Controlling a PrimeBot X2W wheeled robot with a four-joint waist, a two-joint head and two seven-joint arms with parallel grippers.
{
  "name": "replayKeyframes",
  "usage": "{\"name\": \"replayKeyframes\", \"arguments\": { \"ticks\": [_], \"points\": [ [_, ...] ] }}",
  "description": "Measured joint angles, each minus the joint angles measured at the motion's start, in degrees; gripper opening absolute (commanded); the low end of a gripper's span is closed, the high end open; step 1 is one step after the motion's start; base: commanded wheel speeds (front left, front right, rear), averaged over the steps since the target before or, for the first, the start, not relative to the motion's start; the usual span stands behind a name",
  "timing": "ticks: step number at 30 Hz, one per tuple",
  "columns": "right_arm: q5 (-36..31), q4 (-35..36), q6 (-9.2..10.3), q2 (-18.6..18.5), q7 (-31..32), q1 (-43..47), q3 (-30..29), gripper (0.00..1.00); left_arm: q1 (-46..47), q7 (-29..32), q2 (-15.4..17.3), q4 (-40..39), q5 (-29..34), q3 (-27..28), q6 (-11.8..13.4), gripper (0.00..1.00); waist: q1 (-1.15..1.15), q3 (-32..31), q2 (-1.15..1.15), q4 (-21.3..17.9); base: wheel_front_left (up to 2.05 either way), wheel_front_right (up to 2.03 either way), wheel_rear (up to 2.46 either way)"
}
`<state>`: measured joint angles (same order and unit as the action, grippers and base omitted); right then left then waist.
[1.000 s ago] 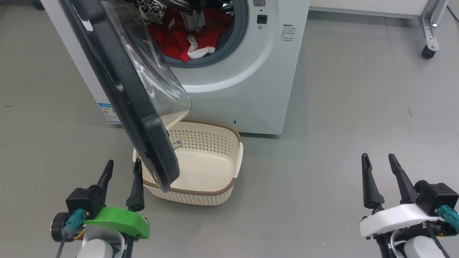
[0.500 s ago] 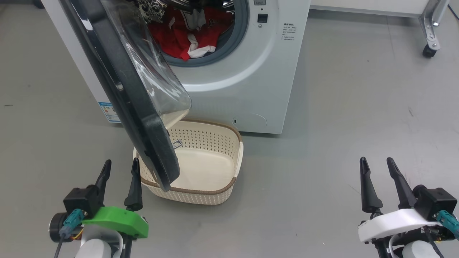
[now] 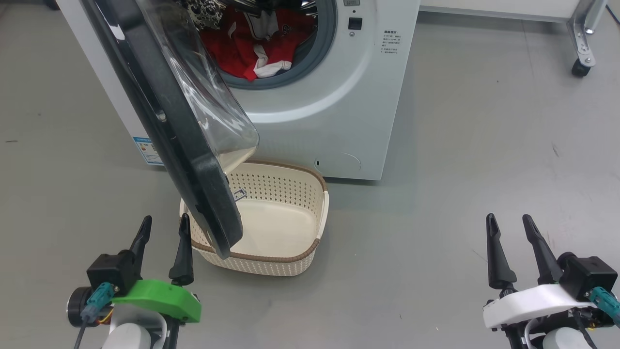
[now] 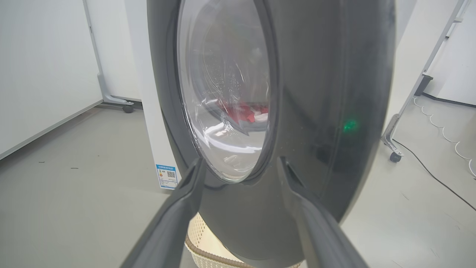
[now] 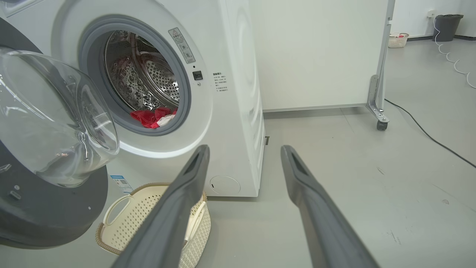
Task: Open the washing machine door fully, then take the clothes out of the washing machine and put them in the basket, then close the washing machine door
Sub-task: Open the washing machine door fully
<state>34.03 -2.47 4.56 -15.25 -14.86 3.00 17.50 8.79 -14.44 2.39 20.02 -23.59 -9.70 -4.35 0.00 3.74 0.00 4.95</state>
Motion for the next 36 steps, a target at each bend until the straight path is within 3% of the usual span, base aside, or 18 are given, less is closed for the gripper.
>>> {"name": "replayKeyframes", "arguments": {
  "ticks": [24,25,26,27,36],
  "points": [
    [-1.9,-0.1,-1.57,1.5,0.0,0.8,-1.5,1.0,0.0,0.0,0.0,0.0,0.2,0.3,-0.1,1.0,0.0,0.8,0.0,-0.2,0.0,0.0,0.0],
    [-1.9,-0.1,-1.58,1.6,0.0,0.8,-1.6,1.0,0.0,0.0,0.0,0.0,0.2,0.3,-0.1,0.86,0.0,0.8,0.0,-0.2,0.0,0.0,0.0],
    [-2.0,-0.2,-1.66,1.7,0.0,0.8,-1.6,1.0,0.0,0.0,0.0,0.0,0.2,0.3,-0.1,0.27,0.0,0.8,0.0,-0.2,0.0,0.0,0.0],
    [-2.0,-0.2,-1.91,1.8,0.0,0.8,-1.7,1.0,0.0,0.0,0.0,0.1,0.2,0.2,-0.1,0.0,0.0,0.8,0.0,-0.1,0.0,0.0,0.0],
    [-2.4,-0.7,-2.49,2.3,0.0,0.8,-2.1,1.0,0.0,0.0,0.0,0.2,0.7,0.2,-0.3,0.0,0.0,0.6,0.0,-0.1,0.0,0.0,0.0]
  ]
}}
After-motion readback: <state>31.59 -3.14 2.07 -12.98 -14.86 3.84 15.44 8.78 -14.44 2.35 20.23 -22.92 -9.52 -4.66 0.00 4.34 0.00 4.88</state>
